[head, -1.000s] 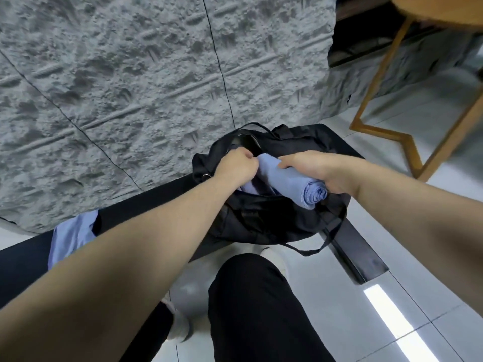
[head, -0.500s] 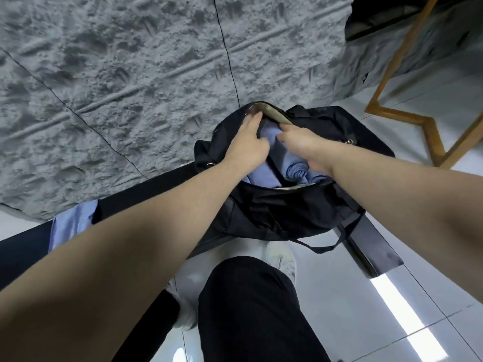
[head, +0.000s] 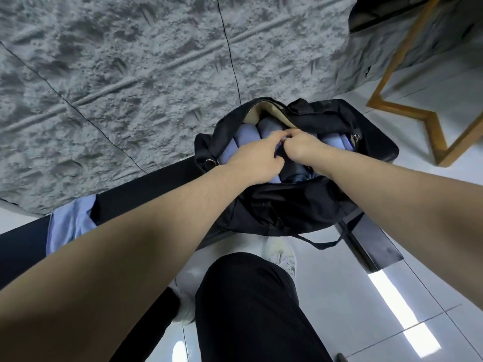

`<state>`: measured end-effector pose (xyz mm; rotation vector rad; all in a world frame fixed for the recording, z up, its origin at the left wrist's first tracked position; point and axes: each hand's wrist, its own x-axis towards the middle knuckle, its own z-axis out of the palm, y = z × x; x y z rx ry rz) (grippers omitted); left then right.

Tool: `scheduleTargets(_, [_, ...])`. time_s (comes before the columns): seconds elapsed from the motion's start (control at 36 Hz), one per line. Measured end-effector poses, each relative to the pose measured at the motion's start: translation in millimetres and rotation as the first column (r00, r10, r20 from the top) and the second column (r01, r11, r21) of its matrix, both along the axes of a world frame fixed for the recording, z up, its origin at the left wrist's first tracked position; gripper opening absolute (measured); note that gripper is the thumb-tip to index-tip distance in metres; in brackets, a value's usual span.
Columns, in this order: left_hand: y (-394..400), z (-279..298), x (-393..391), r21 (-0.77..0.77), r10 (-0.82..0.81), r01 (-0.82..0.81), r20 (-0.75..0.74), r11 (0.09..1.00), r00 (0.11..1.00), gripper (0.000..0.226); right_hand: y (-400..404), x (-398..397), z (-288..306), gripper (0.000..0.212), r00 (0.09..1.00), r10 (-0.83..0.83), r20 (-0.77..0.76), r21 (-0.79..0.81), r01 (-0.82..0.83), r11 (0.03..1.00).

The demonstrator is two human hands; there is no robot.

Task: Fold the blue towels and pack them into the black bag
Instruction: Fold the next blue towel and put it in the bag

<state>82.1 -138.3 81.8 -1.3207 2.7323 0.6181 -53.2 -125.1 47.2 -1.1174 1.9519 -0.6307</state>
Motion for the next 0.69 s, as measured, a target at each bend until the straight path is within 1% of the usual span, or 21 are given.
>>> scheduleTargets(0.06, [1, 1, 0, 0.007, -0.031, 0.031, 0.063, 0.999, 0.998, 0.056, 3, 1, 6, 0.052, 0.999, 0.006, -0.039, 0.029, -0.005, 1.000])
scheduleTargets(0.11, [3, 5, 1, 0.024, -0.058, 0.056, 0.093, 0.998, 0.994, 0.055, 9, 2, 12, 0.049, 0.998, 0.013, -0.068, 0.039, -0.010, 0.999])
scheduleTargets(0.17, [4, 10, 3, 0.037, -0.052, 0.050, 0.074, 0.998, 0.996, 0.052, 16, 2, 18, 0.040, 0.994, 0.016, -0.106, -0.005, -0.017, 1.000])
scheduleTargets(0.22, [8, 17, 6, 0.033, -0.043, 0.042, 0.037, 0.999, 0.998, 0.052, 25, 3, 26, 0.038, 0.989, 0.018, -0.145, -0.062, -0.027, 0.998])
scheduleTargets(0.31, [17, 25, 14, -0.018, -0.059, 0.058, -0.011, 0.998, 0.998, 0.052, 39, 5, 37, 0.029, 0.978, 0.000, -0.207, -0.119, -0.026, 0.993])
scheduleTargets(0.39, [29, 29, 27, -0.115, -0.069, 0.061, -0.071, 0.992, 0.995, 0.048, 52, 14, 49, 0.021, 0.982, -0.020, -0.187, -0.166, -0.012, 0.986])
scheduleTargets(0.47, [41, 32, 45, -0.169, -0.067, 0.048, -0.111, 0.985, 0.992, 0.046, 61, 30, 63, 0.024, 0.982, -0.041, -0.182, -0.242, -0.005, 0.970])
scheduleTargets(0.53, [46, 35, 56, -0.185, -0.045, 0.018, -0.140, 0.983, 0.989, 0.041, 65, 41, 71, 0.026, 0.987, -0.042, -0.155, -0.287, -0.004, 0.958])
scheduleTargets(0.58, [54, 41, 74, -0.199, -0.029, -0.004, -0.159, 0.980, 0.987, 0.031, 70, 58, 82, 0.025, 0.989, 0.002, -0.146, -0.305, -0.047, 0.951])
scheduleTargets(0.67, [58, 44, 91, -0.197, 0.001, -0.033, -0.162, 0.980, 0.987, 0.014, 71, 73, 91, 0.026, 0.989, 0.052, -0.137, -0.291, -0.090, 0.953])
scheduleTargets(0.69, [58, 46, 101, -0.201, 0.014, -0.050, -0.174, 0.978, 0.985, 0.014, 72, 82, 96, 0.027, 0.989, 0.071, -0.133, -0.297, -0.108, 0.949])
